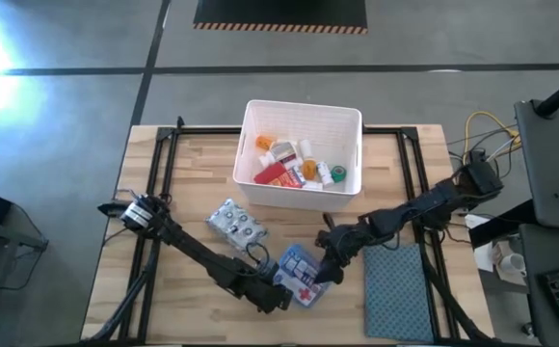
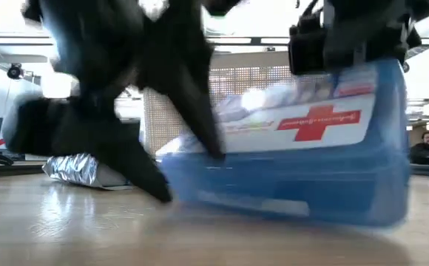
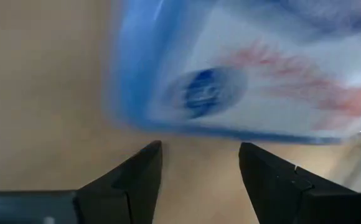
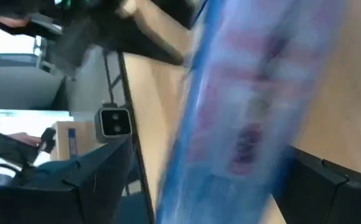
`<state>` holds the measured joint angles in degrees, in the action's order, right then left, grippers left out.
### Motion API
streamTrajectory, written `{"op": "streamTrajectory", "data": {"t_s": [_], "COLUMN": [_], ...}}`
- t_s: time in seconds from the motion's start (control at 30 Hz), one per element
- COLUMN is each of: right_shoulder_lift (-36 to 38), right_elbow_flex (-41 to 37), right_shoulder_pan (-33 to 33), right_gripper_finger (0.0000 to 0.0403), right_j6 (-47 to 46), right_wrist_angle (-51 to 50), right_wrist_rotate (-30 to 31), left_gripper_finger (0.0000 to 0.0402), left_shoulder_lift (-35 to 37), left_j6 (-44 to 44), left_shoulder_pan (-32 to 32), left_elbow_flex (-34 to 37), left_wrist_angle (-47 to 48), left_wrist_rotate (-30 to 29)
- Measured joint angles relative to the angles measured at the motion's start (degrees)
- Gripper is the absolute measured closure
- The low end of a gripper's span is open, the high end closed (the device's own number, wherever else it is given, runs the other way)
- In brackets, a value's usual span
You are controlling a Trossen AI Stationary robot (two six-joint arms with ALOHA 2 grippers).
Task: Pick & place medical supplies in basket/bin
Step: Put the first aid kit into the white bin
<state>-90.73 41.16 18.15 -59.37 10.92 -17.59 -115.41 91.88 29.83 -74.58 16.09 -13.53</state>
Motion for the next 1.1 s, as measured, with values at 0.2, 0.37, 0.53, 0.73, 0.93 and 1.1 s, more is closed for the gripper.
{"op": "streamTrajectory", "data": {"t_s": [0.2,0.37,0.53,0.73,0.93,1.1], "right_shoulder_lift": [-1.8,-5.3,-5.0,-4.5,-1.2,6.7], "right_elbow_flex": [0.7,2.3,2.9,2.9,2.9,3.9], "right_shoulder_pan": [0.7,0.7,0.7,0.7,0.7,0.7], "right_gripper_finger": [0.0075,0.0075,0.0080,0.0150,0.0229,0.0245], "right_j6": [-1.4,-1.8,-1.5,-1.3,1.0,5.2], "right_wrist_angle": [-1.0,-1.4,-1.1,-3.0,-5.0,-7.7], "right_wrist_rotate": [1.0,1.0,1.2,1.3,0.9,2.8], "left_gripper_finger": [0.0208,0.0208,0.0207,0.0207,0.0226,0.0247], "left_shoulder_lift": [0.0,0.0,0.0,0.2,2.4,5.6], "left_j6": [-0.6,-1.4,-2.8,-2.9,1.1,4.3], "left_shoulder_pan": [-0.5,-1.3,-1.3,0.4,4.8,9.4], "left_elbow_flex": [1.9,1.7,1.5,1.3,-3.5,-12.9], "left_wrist_angle": [-0.9,-1.1,-1.0,-0.2,14.6,32.6], "left_wrist_rotate": [-1.0,-0.2,-0.3,-3.3,-12.1,-20.4]}}
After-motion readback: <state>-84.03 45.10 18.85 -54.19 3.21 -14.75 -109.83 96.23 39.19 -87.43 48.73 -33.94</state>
